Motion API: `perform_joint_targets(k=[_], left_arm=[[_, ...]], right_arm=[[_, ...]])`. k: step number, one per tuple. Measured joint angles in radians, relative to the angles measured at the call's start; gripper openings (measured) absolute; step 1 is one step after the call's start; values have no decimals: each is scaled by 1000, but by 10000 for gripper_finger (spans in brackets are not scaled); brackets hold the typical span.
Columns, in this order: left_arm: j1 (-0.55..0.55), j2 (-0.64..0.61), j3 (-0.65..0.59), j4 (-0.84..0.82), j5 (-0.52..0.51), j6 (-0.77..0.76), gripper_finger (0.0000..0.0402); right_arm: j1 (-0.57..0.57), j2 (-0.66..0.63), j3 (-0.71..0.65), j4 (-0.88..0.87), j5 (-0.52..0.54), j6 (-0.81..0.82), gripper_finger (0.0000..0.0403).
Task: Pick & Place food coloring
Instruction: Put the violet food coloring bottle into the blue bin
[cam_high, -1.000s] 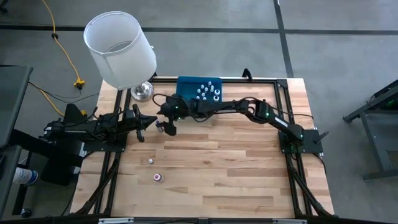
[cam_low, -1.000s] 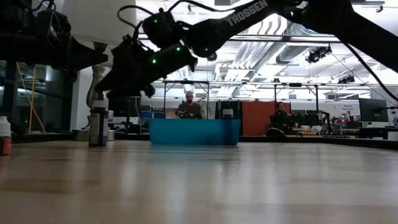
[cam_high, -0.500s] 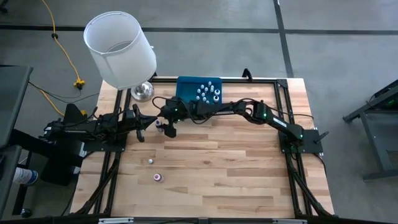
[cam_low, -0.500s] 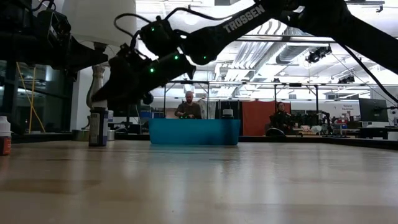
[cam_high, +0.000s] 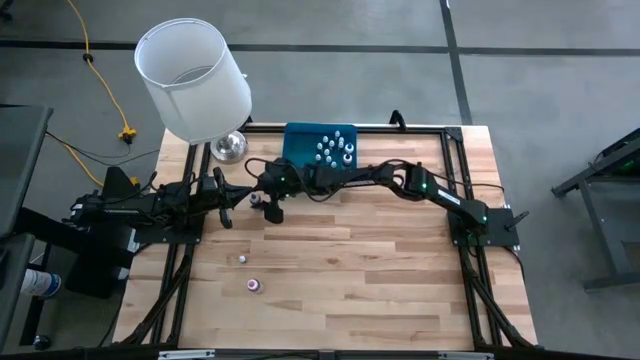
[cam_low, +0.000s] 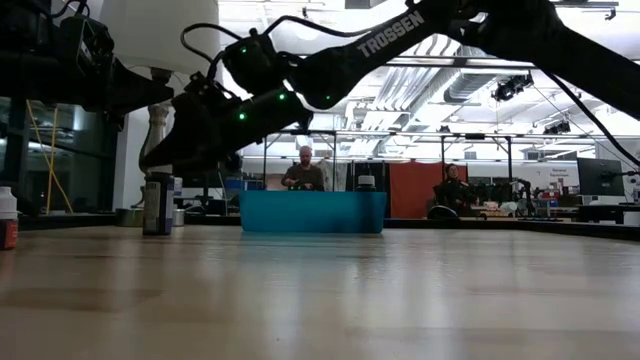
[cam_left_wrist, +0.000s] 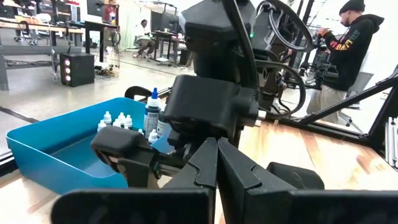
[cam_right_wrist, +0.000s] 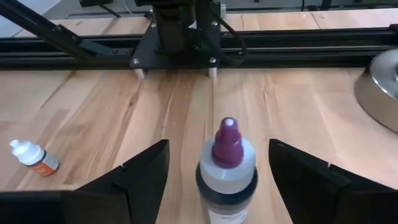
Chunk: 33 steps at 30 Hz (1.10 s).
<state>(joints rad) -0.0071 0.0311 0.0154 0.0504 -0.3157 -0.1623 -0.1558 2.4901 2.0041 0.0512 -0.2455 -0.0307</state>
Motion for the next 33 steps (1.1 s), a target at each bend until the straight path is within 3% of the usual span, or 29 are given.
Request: perform_joint_targets(k=[12, 25, 33], left_arm=[[0, 0, 0, 0, 0, 0, 0], [0, 0, 0, 0, 0, 0, 0], [0, 0, 0, 0, 0, 0, 0]], right_arm=[[0, 0, 0, -1, 5, -28, 187], [0, 0, 0, -2, 7, -29, 130], [0, 0, 0, -3, 21, -19, 117]])
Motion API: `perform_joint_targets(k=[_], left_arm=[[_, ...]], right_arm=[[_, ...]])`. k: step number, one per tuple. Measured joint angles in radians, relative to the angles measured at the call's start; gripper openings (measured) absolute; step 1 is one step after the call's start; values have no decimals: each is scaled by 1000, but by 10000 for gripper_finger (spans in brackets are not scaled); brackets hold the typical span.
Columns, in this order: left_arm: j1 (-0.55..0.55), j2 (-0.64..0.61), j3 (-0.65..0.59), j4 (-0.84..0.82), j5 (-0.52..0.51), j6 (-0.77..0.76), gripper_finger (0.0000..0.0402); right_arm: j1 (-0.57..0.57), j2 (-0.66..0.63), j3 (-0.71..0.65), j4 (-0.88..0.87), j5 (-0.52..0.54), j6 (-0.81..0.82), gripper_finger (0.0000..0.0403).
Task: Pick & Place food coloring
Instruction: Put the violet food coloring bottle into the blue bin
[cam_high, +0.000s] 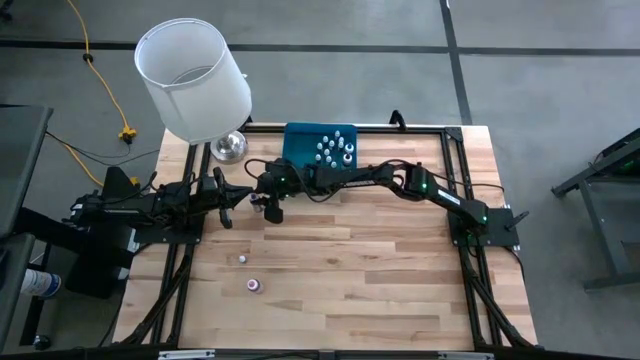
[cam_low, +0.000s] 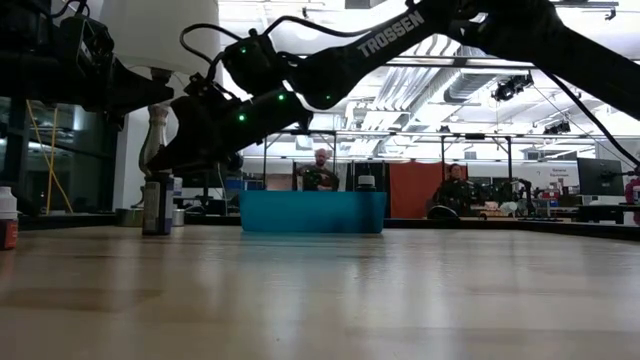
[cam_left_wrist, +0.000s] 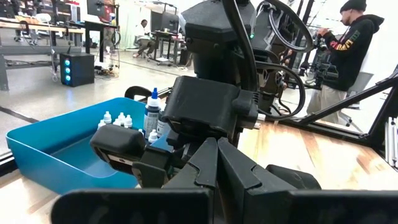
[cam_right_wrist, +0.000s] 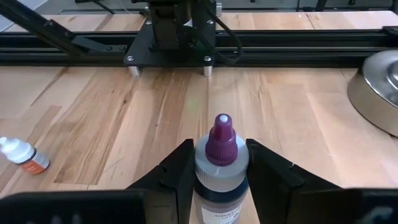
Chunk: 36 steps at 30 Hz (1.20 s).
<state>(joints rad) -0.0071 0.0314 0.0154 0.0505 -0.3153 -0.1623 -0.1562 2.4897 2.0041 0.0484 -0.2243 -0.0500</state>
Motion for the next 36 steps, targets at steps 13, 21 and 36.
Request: perform_joint_targets(k=[13, 21, 36], left_arm=[[0, 0, 0, 0, 0, 0, 0], [0, 0, 0, 0, 0, 0, 0], [0, 0, 0, 0, 2, 0, 0]], right_arm=[[-4, -65, -1, -134, 123, 25, 114], [-13, -150, -1, -221, 246, 93, 113], [-57, -279, -2, -425, 440, 241, 113]])
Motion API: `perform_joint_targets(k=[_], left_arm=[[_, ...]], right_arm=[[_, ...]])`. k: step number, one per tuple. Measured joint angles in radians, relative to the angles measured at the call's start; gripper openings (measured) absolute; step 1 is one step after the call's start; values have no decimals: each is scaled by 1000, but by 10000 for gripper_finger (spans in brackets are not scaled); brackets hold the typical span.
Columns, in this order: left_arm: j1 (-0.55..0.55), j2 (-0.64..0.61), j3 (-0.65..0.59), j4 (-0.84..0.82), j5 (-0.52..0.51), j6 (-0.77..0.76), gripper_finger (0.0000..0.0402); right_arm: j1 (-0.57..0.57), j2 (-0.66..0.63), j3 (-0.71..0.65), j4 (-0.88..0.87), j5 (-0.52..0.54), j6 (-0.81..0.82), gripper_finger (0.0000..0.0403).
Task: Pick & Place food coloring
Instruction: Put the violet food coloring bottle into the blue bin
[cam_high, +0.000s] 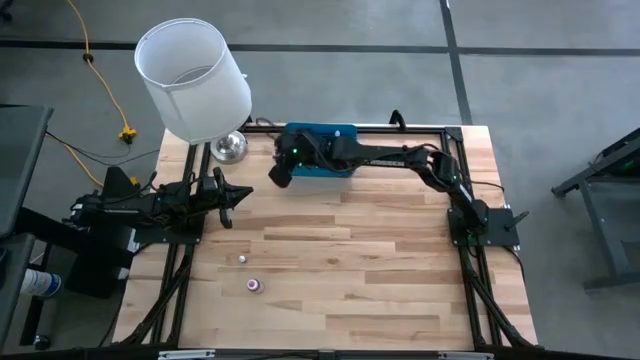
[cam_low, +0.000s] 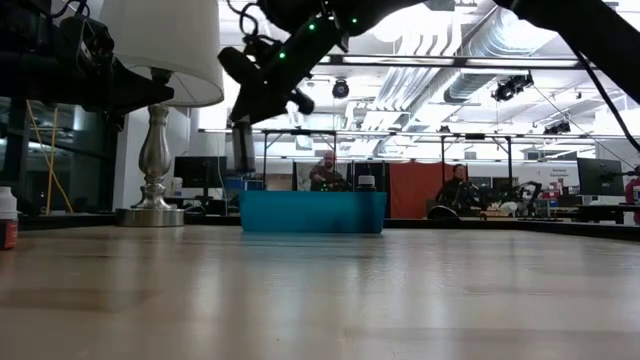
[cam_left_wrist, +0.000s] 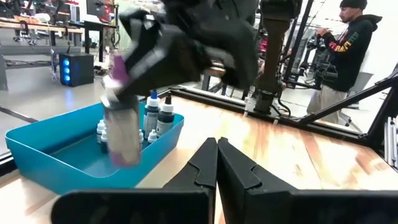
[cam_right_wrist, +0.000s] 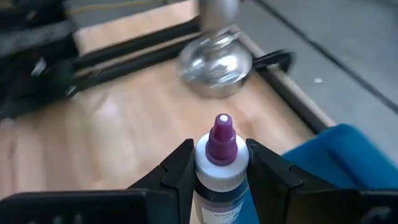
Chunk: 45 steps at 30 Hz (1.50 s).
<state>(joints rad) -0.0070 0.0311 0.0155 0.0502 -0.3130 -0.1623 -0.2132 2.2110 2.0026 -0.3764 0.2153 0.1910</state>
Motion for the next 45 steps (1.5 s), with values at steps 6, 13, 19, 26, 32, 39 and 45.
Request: perform_joint_targets(k=[6, 13, 19, 26, 32, 39, 45], left_arm=[[0, 0, 0, 0, 0, 0, 0], [0, 0, 0, 0, 0, 0, 0], [0, 0, 0, 0, 0, 0, 0], [0, 0, 0, 0, 5, 0, 0], [0, 0, 0, 0, 7, 0, 0], [0, 0, 0, 0, 8, 0, 0], [0, 0, 0, 0, 8, 0, 0]], right_arm=[[-47, -23, 2, -12, 71, 41, 113], [-112, -24, -5, -4, 181, 45, 113], [-154, 10, -5, 86, 203, 102, 113], [-176, 64, -5, 125, 258, 160, 113], [-180, 125, -5, 175, 259, 194, 113], [-185, 165, -5, 210, 267, 256, 113], [-195, 174, -5, 212, 259, 301, 113]])
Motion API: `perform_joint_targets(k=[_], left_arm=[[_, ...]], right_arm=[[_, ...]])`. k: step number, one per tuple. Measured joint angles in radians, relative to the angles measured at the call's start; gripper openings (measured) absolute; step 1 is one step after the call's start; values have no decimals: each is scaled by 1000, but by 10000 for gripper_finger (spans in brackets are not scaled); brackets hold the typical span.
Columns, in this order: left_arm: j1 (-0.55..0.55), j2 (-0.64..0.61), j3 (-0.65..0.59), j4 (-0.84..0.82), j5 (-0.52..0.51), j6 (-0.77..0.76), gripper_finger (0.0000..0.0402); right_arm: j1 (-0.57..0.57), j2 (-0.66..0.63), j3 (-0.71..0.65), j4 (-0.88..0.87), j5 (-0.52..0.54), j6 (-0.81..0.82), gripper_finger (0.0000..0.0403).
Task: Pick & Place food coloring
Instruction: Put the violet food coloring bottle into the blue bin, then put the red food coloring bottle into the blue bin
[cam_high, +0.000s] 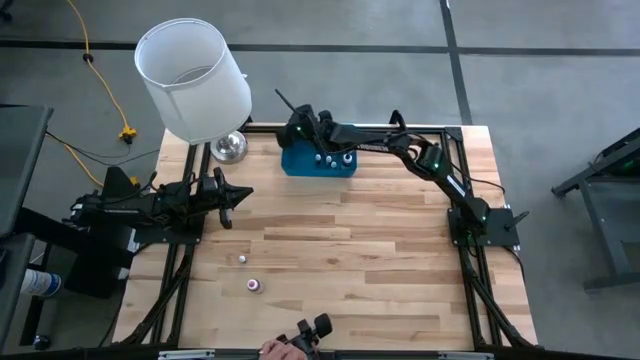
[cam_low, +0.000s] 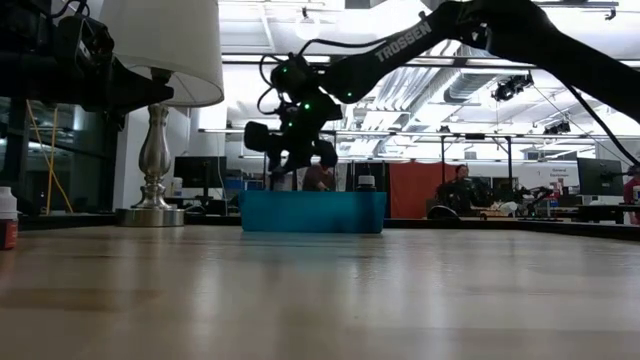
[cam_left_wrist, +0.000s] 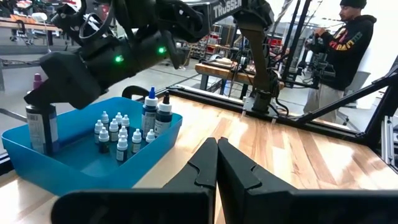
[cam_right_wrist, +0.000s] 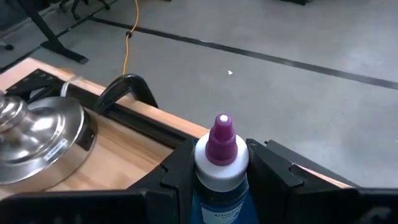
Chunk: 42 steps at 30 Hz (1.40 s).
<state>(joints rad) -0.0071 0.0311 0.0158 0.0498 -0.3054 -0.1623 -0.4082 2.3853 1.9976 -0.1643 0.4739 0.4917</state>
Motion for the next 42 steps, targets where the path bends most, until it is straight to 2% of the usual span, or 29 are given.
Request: perform_joint_targets(k=[12, 19, 42], left_arm=[[0, 0, 0, 0, 0, 0, 0], [0, 0, 0, 0, 0, 0, 0], [0, 0, 0, 0, 0, 0, 0]], right_arm=[[-19, 5, 0, -16, -46, 21, 113], [-20, 5, 0, -21, -57, 17, 132], [-22, 4, 0, -11, -103, -74, 138]])
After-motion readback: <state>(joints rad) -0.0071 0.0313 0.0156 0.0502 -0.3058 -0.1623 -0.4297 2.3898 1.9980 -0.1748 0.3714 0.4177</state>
